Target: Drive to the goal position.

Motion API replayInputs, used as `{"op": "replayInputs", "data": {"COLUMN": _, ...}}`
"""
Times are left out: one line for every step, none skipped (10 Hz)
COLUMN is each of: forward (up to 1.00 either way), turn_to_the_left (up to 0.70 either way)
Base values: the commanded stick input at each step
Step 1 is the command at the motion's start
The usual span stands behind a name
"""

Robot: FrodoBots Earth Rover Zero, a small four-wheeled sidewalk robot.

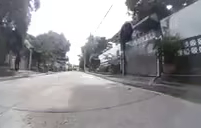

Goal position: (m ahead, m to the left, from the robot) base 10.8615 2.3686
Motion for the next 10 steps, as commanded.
{"op": "replayInputs", "data": {"forward": 0.5, "turn_to_the_left": 0.0}}
{"op": "replayInputs", "data": {"forward": 0.5, "turn_to_the_left": 0.0}}
{"op": "replayInputs", "data": {"forward": 0.5, "turn_to_the_left": 0.0}}
{"op": "replayInputs", "data": {"forward": 0.5, "turn_to_the_left": 0.0}}
{"op": "replayInputs", "data": {"forward": 0.5, "turn_to_the_left": 0.0}}
{"op": "replayInputs", "data": {"forward": 0.5, "turn_to_the_left": 0.0}}
{"op": "replayInputs", "data": {"forward": 0.5, "turn_to_the_left": 0.0}}
{"op": "replayInputs", "data": {"forward": 0.5, "turn_to_the_left": 0.0}}
{"op": "replayInputs", "data": {"forward": 0.5, "turn_to_the_left": 0.0}}
{"op": "replayInputs", "data": {"forward": 0.5, "turn_to_the_left": 0.0}}
